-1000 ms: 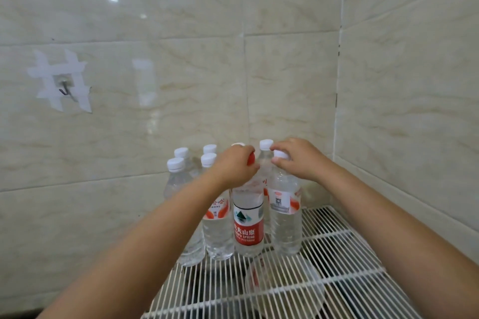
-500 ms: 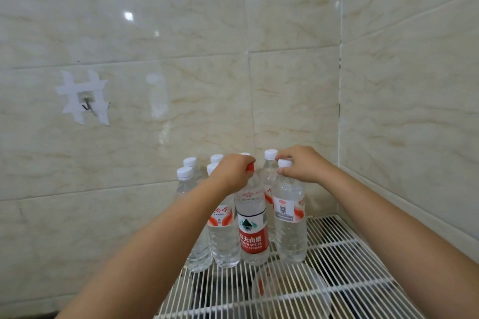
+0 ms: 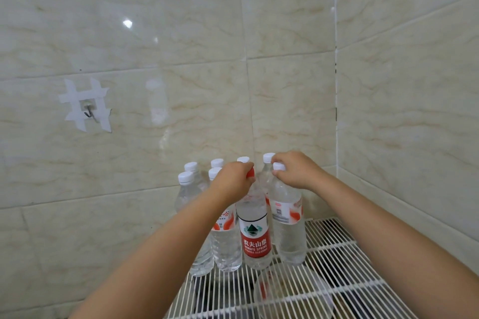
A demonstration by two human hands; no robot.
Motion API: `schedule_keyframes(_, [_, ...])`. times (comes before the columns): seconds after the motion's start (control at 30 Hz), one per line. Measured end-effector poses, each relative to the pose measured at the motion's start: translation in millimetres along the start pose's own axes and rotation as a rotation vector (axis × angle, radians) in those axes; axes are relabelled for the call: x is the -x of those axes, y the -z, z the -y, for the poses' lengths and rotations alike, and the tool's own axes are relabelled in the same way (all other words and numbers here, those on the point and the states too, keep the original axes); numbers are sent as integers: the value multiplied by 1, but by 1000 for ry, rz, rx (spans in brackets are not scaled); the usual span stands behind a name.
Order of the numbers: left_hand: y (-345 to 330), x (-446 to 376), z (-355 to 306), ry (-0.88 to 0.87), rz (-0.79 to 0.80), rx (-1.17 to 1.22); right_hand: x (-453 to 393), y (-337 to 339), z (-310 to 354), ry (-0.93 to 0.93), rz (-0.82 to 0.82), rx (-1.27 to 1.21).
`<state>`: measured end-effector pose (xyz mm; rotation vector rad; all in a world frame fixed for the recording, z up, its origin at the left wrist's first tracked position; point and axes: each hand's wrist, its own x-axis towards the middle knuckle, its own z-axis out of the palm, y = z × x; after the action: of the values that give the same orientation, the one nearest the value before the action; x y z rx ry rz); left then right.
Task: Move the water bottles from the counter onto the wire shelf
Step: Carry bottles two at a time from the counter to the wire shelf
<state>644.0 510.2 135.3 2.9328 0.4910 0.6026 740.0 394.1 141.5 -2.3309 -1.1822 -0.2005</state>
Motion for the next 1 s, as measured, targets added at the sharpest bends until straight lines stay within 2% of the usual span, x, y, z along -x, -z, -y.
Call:
schedule_keyframes(0.1, [0, 1, 1, 4, 13, -11, 3, 15, 0, 54, 141, 3])
schedule_keyframes(0.2, [0, -1, 1, 19, 54, -53, 3, 22, 3, 47, 186, 2])
schedule_keyframes(0.27, [0, -1, 1, 20, 81, -80, 3, 19, 6, 51, 172, -11])
schedule_keyframes(0.4, [0, -1, 3, 18, 90, -83, 1, 11, 8, -68, 74, 261])
schedule_keyframes(0.47, [0, -2, 4, 13, 92, -84, 0, 11, 10, -101, 48, 301])
schedule_keyframes(0.63, [1, -2, 6, 5, 53, -38, -2, 14, 12, -39, 97, 180])
schedule_keyframes(1.0, [-5, -10, 9, -3, -53, 63, -7, 11, 6, 49, 72, 44])
